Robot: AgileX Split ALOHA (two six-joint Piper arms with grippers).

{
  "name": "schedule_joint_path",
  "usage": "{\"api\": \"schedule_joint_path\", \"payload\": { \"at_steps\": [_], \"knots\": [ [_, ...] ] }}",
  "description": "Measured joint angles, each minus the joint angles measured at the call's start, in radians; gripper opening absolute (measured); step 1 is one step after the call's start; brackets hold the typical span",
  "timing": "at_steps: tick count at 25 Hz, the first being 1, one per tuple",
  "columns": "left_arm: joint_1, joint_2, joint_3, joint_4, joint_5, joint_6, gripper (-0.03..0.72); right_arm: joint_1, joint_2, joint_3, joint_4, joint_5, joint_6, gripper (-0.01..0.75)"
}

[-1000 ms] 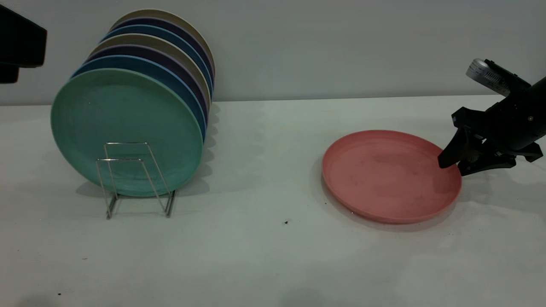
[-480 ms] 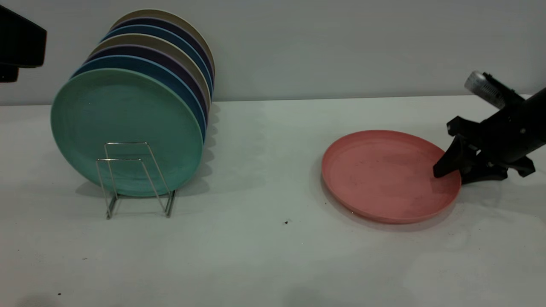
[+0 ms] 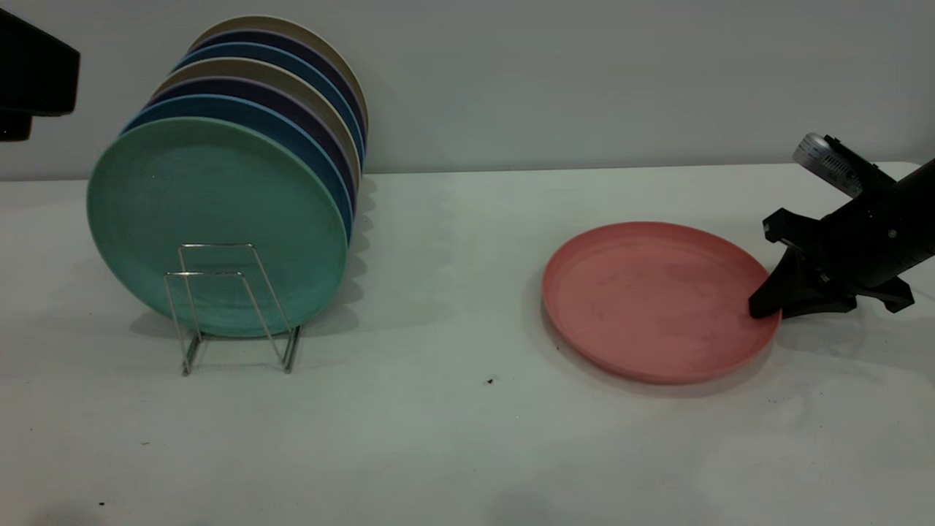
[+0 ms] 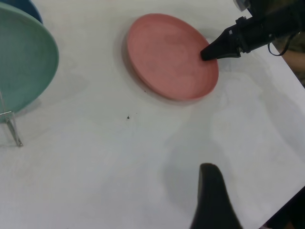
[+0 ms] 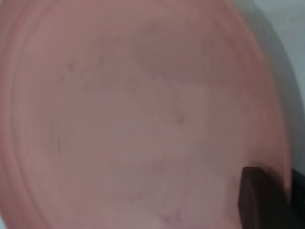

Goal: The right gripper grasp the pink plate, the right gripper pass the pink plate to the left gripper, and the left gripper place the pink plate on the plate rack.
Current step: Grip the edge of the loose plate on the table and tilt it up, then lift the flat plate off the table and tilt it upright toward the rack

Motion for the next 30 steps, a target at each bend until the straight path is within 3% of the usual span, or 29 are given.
{"api": "schedule_joint_path", "payload": {
  "at_steps": [10, 16, 22, 30],
  "knots": [
    [0.000, 0.047, 0.000, -0.001, 0.010, -0.073, 0.501, 0.000, -0.021, 0.000, 0.004, 0.245, -0.145, 0.013],
    [0.000, 0.186, 0.000, -0.052, 0.010, -0.020, 0.501, 0.000, -0.032, -0.002, 0.038, 0.362, -0.184, 0.013],
    [0.000, 0.348, 0.000, -0.267, -0.008, 0.168, 0.501, 0.008, -0.032, -0.002, 0.136, 0.460, -0.240, 0.013],
    [0.000, 0.530, 0.000, -0.573, 0.014, 0.409, 0.501, 0.066, -0.032, -0.002, 0.142, 0.468, -0.254, 0.013]
  ]
}}
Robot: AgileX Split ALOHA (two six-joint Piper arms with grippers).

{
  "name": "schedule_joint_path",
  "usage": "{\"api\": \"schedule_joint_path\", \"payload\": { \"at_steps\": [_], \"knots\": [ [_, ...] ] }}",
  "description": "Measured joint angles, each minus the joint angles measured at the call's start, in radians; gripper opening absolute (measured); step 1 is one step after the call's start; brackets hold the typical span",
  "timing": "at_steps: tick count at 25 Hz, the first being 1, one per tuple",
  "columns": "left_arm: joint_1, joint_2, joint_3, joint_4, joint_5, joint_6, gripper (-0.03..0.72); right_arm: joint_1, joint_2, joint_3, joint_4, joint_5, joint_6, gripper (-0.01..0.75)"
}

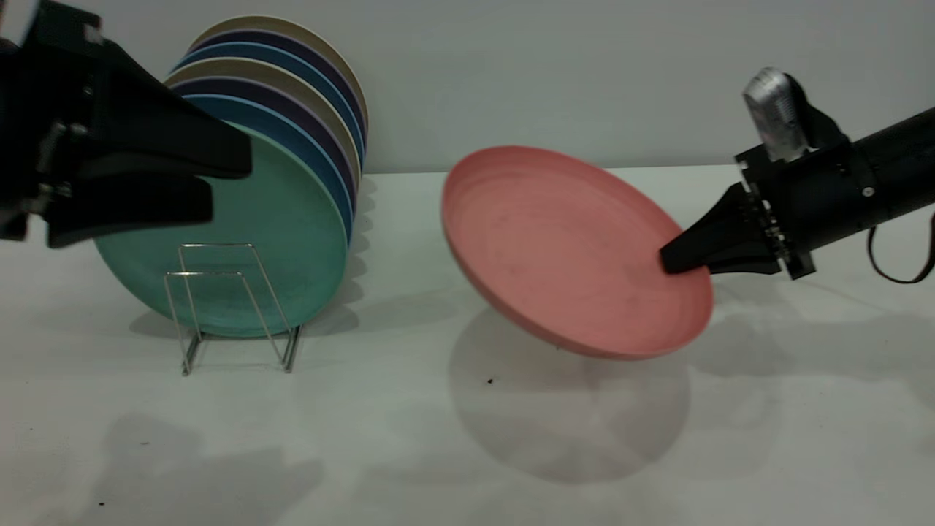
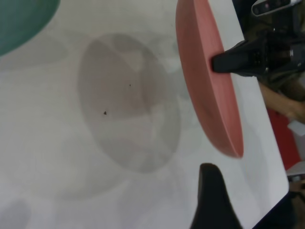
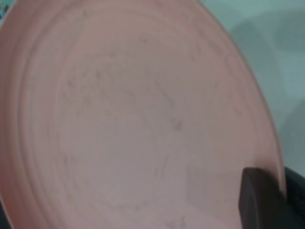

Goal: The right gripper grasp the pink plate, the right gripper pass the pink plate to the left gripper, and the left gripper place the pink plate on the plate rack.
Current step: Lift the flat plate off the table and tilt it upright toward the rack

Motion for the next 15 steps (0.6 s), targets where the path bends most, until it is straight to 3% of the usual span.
{"api": "schedule_joint_path", "payload": {
  "at_steps": [15],
  "knots": [
    [0.000, 0.076, -0.001, -0.094, -0.027, 0.058, 0.501, 0.127, 0.000, 0.000, 0.008, 0.052, -0.009, 0.013]
  ]
}}
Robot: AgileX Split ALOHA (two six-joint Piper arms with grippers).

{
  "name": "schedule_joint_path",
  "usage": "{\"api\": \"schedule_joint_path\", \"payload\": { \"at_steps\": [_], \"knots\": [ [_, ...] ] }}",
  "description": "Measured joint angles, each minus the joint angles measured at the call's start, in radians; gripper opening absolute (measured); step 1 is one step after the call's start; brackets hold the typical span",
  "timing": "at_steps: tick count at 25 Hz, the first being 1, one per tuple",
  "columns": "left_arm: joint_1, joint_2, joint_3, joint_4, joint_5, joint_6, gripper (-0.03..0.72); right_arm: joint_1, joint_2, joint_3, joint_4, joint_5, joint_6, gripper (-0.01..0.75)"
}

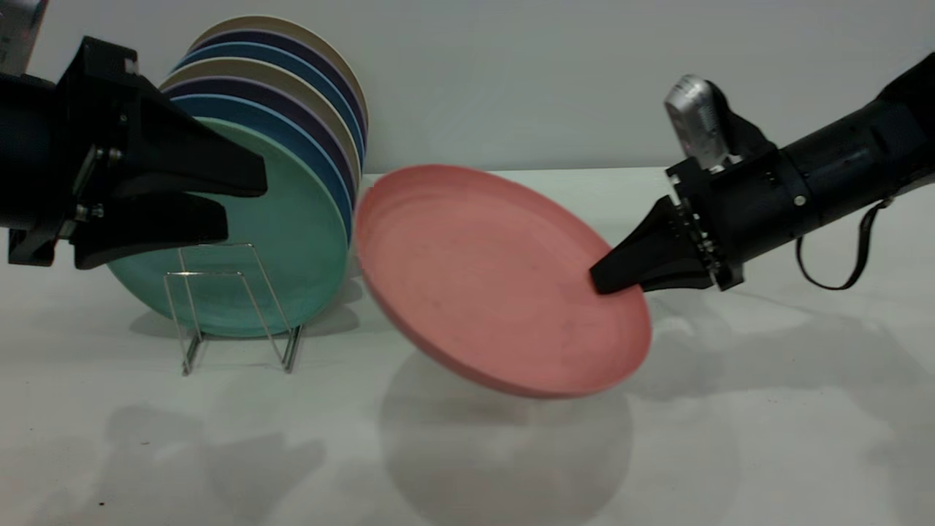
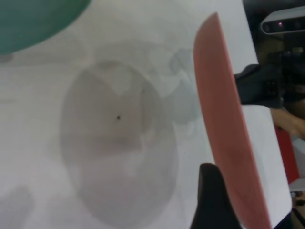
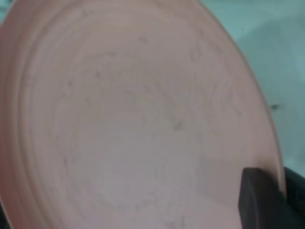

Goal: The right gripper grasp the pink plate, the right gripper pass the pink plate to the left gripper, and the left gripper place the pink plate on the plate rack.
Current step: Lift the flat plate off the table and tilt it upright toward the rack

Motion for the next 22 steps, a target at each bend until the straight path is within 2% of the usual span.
{"api": "schedule_joint_path", "payload": {
  "at_steps": [8, 16, 22],
  "knots": [
    [0.000, 0.000, 0.000, 0.000, -0.015, 0.003, 0.501, 0.077, 0.000, 0.000, 0.040, 0.007, -0.004, 0.013],
    [0.000, 0.000, 0.000, 0.000, -0.019, 0.004, 0.498, 0.108, -0.007, 0.000, 0.090, 0.019, -0.021, 0.013],
    [0.000, 0.000, 0.000, 0.000, -0.021, 0.004, 0.436, 0.136, -0.049, 0.000, 0.106, 0.020, -0.026, 0.015]
  ]
}}
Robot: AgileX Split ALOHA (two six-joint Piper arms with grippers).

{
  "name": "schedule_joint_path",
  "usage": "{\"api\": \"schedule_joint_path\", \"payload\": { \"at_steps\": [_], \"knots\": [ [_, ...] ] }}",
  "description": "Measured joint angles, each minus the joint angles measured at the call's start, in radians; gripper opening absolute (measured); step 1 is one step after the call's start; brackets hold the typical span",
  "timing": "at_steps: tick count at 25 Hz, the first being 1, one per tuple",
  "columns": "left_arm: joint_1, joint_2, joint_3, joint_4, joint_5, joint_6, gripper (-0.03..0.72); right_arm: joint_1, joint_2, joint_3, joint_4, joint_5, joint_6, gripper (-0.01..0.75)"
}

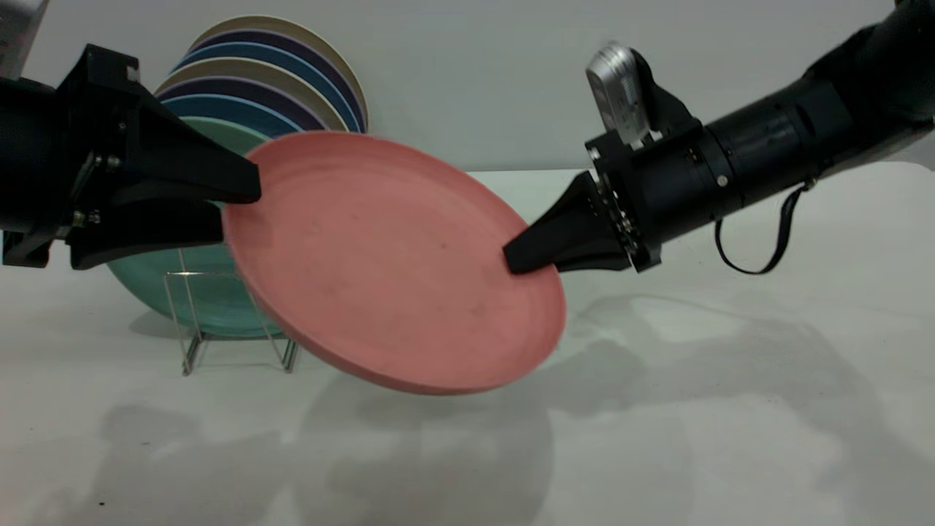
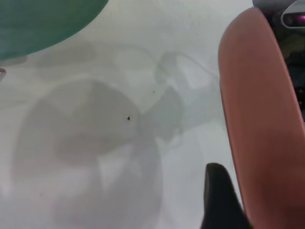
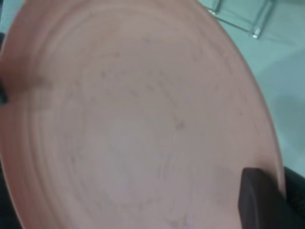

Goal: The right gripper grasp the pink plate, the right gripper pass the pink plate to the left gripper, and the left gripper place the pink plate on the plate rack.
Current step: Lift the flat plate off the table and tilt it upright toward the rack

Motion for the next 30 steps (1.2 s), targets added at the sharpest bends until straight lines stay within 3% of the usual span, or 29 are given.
{"api": "schedule_joint_path", "payload": {
  "at_steps": [7, 13, 18, 21, 24, 30],
  "knots": [
    [0.000, 0.000, 0.000, 0.000, 0.000, 0.009, 0.332, 0.055, -0.006, 0.000, 0.017, 0.000, -0.013, 0.015],
    [0.000, 0.000, 0.000, 0.000, -0.008, 0.011, 0.318, 0.089, -0.006, 0.000, 0.028, -0.010, -0.034, 0.016],
    [0.000, 0.000, 0.000, -0.003, -0.034, 0.018, 0.185, 0.093, -0.006, 0.000, 0.028, -0.003, -0.046, 0.031],
    [0.000, 0.001, 0.000, -0.001, -0.048, 0.029, 0.171, 0.093, -0.008, 0.000, 0.035, 0.003, -0.048, 0.065],
    [0.000, 0.001, 0.000, 0.000, -0.042, 0.043, 0.148, 0.097, -0.009, 0.000, 0.049, 0.020, -0.048, 0.153],
    [0.000, 0.001, 0.000, 0.001, -0.049, 0.094, 0.100, 0.086, -0.009, 0.000, 0.060, 0.027, -0.023, 0.494]
  ]
}}
